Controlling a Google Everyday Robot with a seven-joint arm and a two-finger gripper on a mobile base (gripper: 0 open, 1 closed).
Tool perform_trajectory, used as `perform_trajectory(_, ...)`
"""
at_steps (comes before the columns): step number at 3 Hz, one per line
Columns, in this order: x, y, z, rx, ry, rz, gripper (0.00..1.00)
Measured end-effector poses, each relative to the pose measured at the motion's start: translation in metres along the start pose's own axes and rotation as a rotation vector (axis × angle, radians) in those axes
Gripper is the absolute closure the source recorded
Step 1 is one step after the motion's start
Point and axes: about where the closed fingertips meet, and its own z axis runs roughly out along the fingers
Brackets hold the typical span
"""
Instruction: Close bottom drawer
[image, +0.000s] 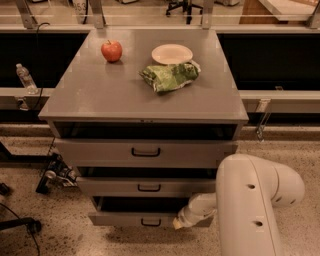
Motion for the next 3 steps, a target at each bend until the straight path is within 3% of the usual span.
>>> perform_trajectory(1,-0.02,-0.011,-0.007,0.019,-0.073,-0.013,1.0)
perform_trajectory(3,-0.041,-0.021,-0.009,0.038,-0.149,-0.026,1.0)
